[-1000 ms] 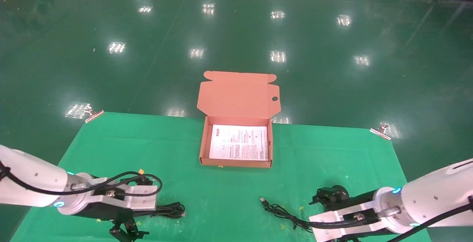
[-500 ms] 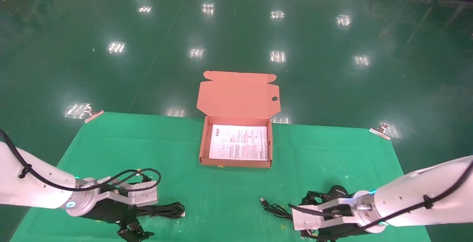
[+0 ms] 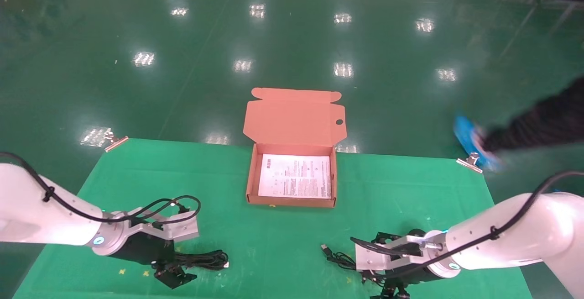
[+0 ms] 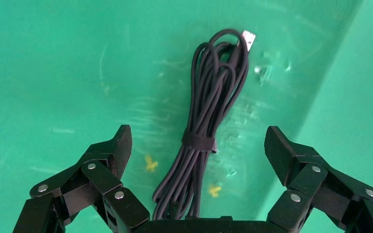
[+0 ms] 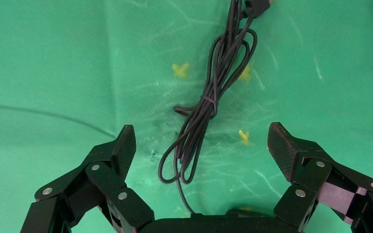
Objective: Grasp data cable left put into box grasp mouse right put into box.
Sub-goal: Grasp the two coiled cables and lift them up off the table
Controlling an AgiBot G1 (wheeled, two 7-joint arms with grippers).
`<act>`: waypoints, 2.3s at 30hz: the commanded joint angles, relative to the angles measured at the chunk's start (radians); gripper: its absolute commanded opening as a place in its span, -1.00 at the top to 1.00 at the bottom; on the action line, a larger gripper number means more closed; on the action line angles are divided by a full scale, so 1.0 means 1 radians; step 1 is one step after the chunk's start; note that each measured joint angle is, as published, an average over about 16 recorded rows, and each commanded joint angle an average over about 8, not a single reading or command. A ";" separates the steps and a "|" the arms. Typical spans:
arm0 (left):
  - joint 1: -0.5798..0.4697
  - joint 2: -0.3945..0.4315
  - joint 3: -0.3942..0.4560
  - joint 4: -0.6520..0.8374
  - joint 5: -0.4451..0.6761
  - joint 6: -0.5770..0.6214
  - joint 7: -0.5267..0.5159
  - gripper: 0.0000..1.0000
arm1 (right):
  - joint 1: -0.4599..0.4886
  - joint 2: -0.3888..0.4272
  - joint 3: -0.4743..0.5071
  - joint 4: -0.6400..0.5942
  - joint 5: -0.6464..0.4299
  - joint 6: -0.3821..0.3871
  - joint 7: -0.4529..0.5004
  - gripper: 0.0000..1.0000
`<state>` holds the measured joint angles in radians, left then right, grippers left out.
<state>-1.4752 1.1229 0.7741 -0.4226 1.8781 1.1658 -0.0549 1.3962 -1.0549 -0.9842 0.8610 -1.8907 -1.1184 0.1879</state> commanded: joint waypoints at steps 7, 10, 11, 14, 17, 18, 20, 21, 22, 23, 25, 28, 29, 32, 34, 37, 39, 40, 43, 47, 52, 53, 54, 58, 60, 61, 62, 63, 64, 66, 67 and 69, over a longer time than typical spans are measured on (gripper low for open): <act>-0.027 0.029 0.002 0.111 0.002 -0.024 0.072 -0.79 | 0.004 -0.041 -0.003 -0.093 -0.001 0.028 -0.053 -1.00; -0.035 0.035 0.003 0.136 0.005 -0.032 0.094 -0.04 | 0.007 -0.053 -0.005 -0.119 -0.001 0.033 -0.067 -0.57; -0.037 0.037 0.004 0.145 0.006 -0.036 0.103 0.21 | 0.007 -0.057 -0.005 -0.128 -0.001 0.034 -0.073 -0.32; -0.044 0.041 0.006 0.165 0.011 -0.052 0.122 0.96 | 0.009 -0.068 -0.005 -0.150 0.002 0.037 -0.086 0.43; -0.047 0.043 0.007 0.177 0.014 -0.062 0.130 1.00 | 0.009 -0.074 -0.005 -0.160 0.005 0.037 -0.092 1.00; -0.048 0.043 0.008 0.181 0.015 -0.066 0.134 1.00 | 0.009 -0.076 -0.005 -0.164 0.006 0.037 -0.094 1.00; -0.048 0.043 0.008 0.179 0.016 -0.066 0.131 1.00 | 0.010 -0.076 -0.005 -0.163 0.007 0.036 -0.093 1.00; -0.048 0.042 0.008 0.178 0.016 -0.065 0.129 1.00 | 0.010 -0.075 -0.005 -0.161 0.007 0.036 -0.092 1.00; -0.048 0.042 0.008 0.176 0.016 -0.063 0.128 1.00 | 0.010 -0.074 -0.005 -0.160 0.006 0.036 -0.091 1.00; -0.047 0.042 0.008 0.174 0.015 -0.062 0.127 1.00 | 0.010 -0.073 -0.005 -0.158 0.006 0.036 -0.090 1.00; -0.046 0.042 0.008 0.170 0.015 -0.059 0.125 1.00 | 0.010 -0.072 -0.005 -0.155 0.006 0.036 -0.088 1.00; -0.045 0.041 0.007 0.166 0.013 -0.056 0.123 1.00 | 0.010 -0.070 -0.005 -0.152 0.005 0.036 -0.086 1.00; -0.045 0.041 0.007 0.165 0.013 -0.055 0.122 1.00 | 0.010 -0.069 -0.005 -0.151 0.004 0.036 -0.086 1.00; -0.044 0.040 0.007 0.163 0.012 -0.052 0.120 1.00 | 0.010 -0.068 -0.005 -0.148 0.003 0.035 -0.084 1.00; -0.043 0.040 0.007 0.161 0.012 -0.051 0.119 1.00 | 0.010 -0.067 -0.005 -0.147 0.003 0.035 -0.083 1.00; -0.043 0.040 0.006 0.159 0.011 -0.049 0.118 1.00 | 0.010 -0.066 -0.005 -0.145 0.003 0.035 -0.082 1.00; -0.043 0.039 0.006 0.158 0.011 -0.049 0.117 1.00 | 0.010 -0.065 -0.005 -0.144 0.002 0.035 -0.082 1.00; -0.043 0.039 0.006 0.158 0.011 -0.048 0.117 1.00 | 0.010 -0.065 -0.005 -0.144 0.002 0.035 -0.082 1.00; -0.042 0.039 0.006 0.157 0.011 -0.047 0.117 1.00 | 0.009 -0.065 -0.005 -0.143 0.002 0.035 -0.082 1.00; -0.042 0.039 0.006 0.155 0.010 -0.046 0.116 1.00 | 0.009 -0.064 -0.005 -0.142 0.002 0.035 -0.081 1.00; -0.042 0.039 0.005 0.154 0.010 -0.045 0.116 1.00 | 0.009 -0.064 -0.005 -0.141 0.001 0.035 -0.081 1.00; -0.042 0.039 0.005 0.154 0.010 -0.045 0.115 1.00 | 0.009 -0.064 -0.005 -0.141 0.001 0.035 -0.081 1.00; -0.042 0.039 0.005 0.154 0.010 -0.045 0.115 1.00 | 0.009 -0.064 -0.005 -0.141 0.001 0.035 -0.081 1.00; -0.041 0.038 0.005 0.154 0.009 -0.044 0.115 1.00 | 0.009 -0.064 -0.005 -0.140 0.001 0.035 -0.081 1.00; -0.041 0.038 0.005 0.154 0.009 -0.044 0.115 1.00 | 0.009 -0.063 -0.005 -0.140 0.001 0.035 -0.080 1.00; -0.041 0.038 0.005 0.154 0.009 -0.045 0.115 1.00 | 0.009 -0.064 -0.005 -0.140 0.001 0.035 -0.081 1.00; -0.041 0.038 0.005 0.154 0.009 -0.045 0.115 1.00 | 0.009 -0.063 -0.005 -0.140 0.001 0.035 -0.081 1.00; -0.041 0.038 0.005 0.154 0.009 -0.044 0.115 1.00 | 0.009 -0.063 -0.005 -0.140 0.001 0.035 -0.081 1.00; -0.041 0.038 0.005 0.153 0.009 -0.044 0.115 1.00 | 0.009 -0.063 -0.005 -0.140 0.001 0.035 -0.080 1.00; -0.042 0.036 0.005 0.152 0.008 -0.041 0.117 1.00 | 0.010 -0.060 -0.004 -0.139 0.002 0.034 -0.079 1.00; -0.042 0.034 0.004 0.150 0.007 -0.039 0.119 1.00 | 0.012 -0.056 -0.002 -0.138 0.003 0.032 -0.076 1.00; -0.042 0.027 0.003 0.141 0.004 -0.032 0.127 1.00 | 0.017 -0.042 0.005 -0.130 0.010 0.029 -0.061 1.00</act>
<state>-1.5174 1.1429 0.7773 -0.2975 1.8836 1.1348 0.0793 1.4179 -1.0765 -0.9676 0.7529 -1.8721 -1.0881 0.1529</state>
